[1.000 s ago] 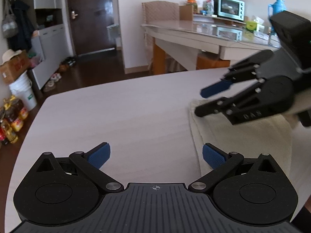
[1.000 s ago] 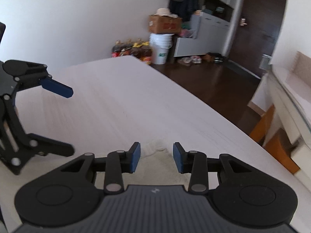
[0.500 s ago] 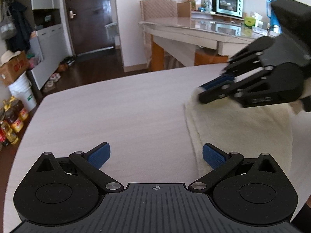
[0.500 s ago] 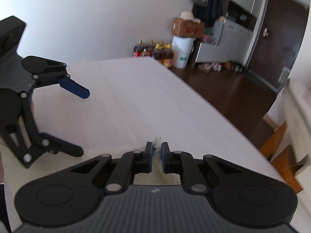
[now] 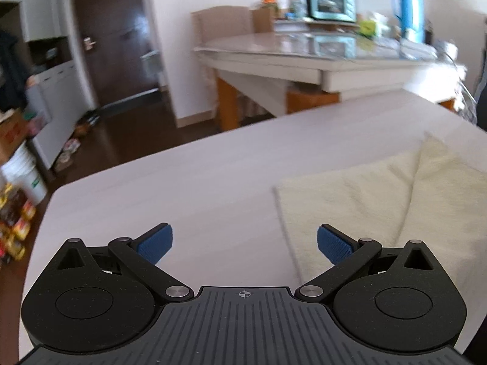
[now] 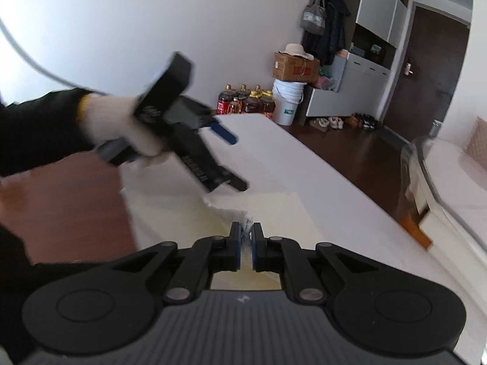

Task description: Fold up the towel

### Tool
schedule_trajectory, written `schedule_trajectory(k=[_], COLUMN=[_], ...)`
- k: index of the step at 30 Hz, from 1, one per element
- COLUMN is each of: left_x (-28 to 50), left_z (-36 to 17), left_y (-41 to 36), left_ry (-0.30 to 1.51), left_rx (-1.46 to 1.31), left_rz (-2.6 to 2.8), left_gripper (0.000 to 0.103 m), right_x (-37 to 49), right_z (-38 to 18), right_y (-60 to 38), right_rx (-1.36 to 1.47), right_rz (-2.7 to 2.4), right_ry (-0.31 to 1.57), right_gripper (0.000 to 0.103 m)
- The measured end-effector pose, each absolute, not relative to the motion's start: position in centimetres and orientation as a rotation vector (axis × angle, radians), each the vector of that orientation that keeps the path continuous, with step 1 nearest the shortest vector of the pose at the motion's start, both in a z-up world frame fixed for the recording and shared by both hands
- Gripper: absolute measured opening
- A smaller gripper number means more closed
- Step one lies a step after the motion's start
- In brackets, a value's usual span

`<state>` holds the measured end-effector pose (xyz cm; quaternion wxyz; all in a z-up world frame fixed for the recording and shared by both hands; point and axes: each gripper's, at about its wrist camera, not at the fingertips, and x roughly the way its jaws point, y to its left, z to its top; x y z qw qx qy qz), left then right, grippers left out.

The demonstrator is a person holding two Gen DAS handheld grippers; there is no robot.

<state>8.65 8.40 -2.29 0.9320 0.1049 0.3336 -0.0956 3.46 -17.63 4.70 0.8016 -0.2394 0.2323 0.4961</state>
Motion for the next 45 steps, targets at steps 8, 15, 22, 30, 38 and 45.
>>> schedule_trajectory(k=[8, 15, 22, 30, 38, 45], left_x=[6.3, 0.4, -4.2, -7.4, -8.5, -7.4], left_z=[-2.0, 0.3, -0.1, -2.6, -3.6, -1.0], left_y=[8.5, 10.8, 8.5, 4.6, 3.2, 4.5], left_ry=[0.653, 0.586, 0.549, 0.529, 0.534, 0.633], left_rx=[0.246, 0.248, 0.421, 0.664, 0.851, 0.720], left_rz=[-0.269, -0.478, -0.649, -0.818, -0.911, -0.969], left_gripper=[0.103, 0.103, 0.100, 0.077, 0.013, 0.007], right_x=[0.7, 1.1, 1.2, 0.7, -0.1, -1.4], right_z=[4.3, 3.7, 3.0, 2.7, 2.5, 1.9], right_y=[-21.9, -24.5, -27.0, -28.6, -29.7, -30.6], right_rx=[-0.410, -0.349, -0.305, -0.287, -0.278, -0.278], right_rz=[0.953, 0.870, 0.791, 0.736, 0.699, 0.752], right_ry=[0.536, 0.551, 0.570, 0.574, 0.577, 0.598], right_gripper=[0.007, 0.007, 0.007, 0.007, 0.007, 0.007])
